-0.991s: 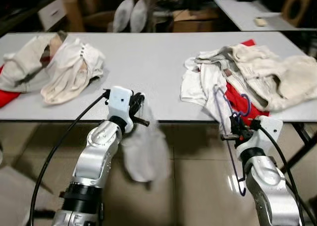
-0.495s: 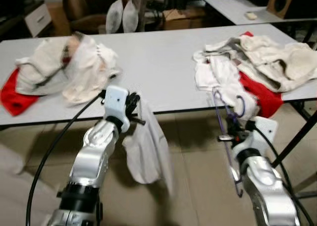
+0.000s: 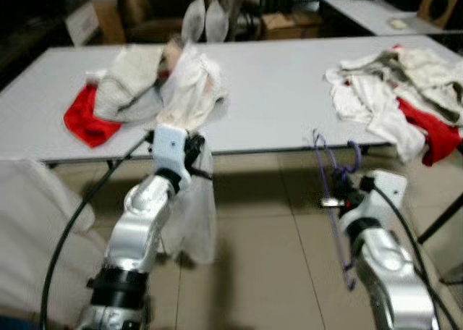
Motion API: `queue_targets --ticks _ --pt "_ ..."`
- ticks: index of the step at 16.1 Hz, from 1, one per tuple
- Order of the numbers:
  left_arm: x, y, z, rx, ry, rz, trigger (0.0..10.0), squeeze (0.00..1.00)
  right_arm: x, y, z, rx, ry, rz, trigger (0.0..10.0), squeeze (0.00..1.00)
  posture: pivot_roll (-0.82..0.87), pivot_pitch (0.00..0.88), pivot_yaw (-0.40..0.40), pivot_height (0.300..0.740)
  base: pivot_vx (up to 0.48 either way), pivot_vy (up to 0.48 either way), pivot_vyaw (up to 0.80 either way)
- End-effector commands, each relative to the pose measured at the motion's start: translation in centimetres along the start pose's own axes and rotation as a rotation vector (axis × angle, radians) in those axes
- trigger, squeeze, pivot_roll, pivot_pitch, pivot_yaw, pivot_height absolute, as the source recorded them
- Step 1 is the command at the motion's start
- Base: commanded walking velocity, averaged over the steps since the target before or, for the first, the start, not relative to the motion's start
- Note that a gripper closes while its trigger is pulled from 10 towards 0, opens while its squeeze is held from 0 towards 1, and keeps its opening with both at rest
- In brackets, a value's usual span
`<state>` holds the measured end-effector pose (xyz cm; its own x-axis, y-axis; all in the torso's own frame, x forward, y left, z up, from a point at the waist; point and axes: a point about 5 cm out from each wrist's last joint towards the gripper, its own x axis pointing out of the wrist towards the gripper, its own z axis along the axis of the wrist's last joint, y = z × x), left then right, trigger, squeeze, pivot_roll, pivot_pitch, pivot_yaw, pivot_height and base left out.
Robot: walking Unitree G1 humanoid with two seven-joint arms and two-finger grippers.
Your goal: Hang hanger
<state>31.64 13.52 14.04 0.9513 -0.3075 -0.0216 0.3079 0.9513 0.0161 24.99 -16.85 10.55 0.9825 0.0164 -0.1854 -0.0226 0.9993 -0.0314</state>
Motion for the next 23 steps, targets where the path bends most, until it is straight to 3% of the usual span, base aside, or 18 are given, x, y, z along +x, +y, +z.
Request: queue_targets --ticks 1,4,8,18,19,23 --pt "0.1 0.0 0.9 0.005 -0.044 0.000 10.0 0.00 0.2 0.0 0.8 0.015 -0.023 0.014 10.0 0.00 -0.12 0.000 0.022 0.740 0.000 0.000 0.00" --pt "0.3 -0.4 0.9 0.052 -0.048 0.014 10.0 0.00 0.5 -0.8 0.9 -0.081 -0.021 -0.035 10.0 0.00 -0.12 0.000 0.014 0.740 0.000 0.000 0.00" --pt "0.5 -0.9 1.0 0.080 -0.059 -0.007 10.0 0.00 0.6 -1.2 1.6 0.006 -0.054 -0.022 10.0 0.00 -0.12 0.000 0.019 0.740 0.000 0.000 0.00" --pt "1.0 -0.6 1.0 0.089 -0.061 0.000 10.0 0.00 1.4 -2.1 3.1 -0.096 -0.170 -0.133 10.0 0.00 -0.12 0.000 0.017 0.740 0.000 -0.247 0.00" --pt "1.0 -0.5 1.0 0.054 -0.054 0.008 10.0 0.00 1.3 -2.3 3.0 -0.074 -0.151 -0.134 10.0 0.00 -0.13 0.000 0.022 0.740 0.000 0.000 0.00" --pt "1.4 -0.5 1.4 0.047 -0.070 0.016 10.0 0.00 1.2 -2.0 3.0 -0.029 -0.140 -0.077 10.0 0.00 -0.13 0.000 0.022 0.740 0.000 0.000 0.00"
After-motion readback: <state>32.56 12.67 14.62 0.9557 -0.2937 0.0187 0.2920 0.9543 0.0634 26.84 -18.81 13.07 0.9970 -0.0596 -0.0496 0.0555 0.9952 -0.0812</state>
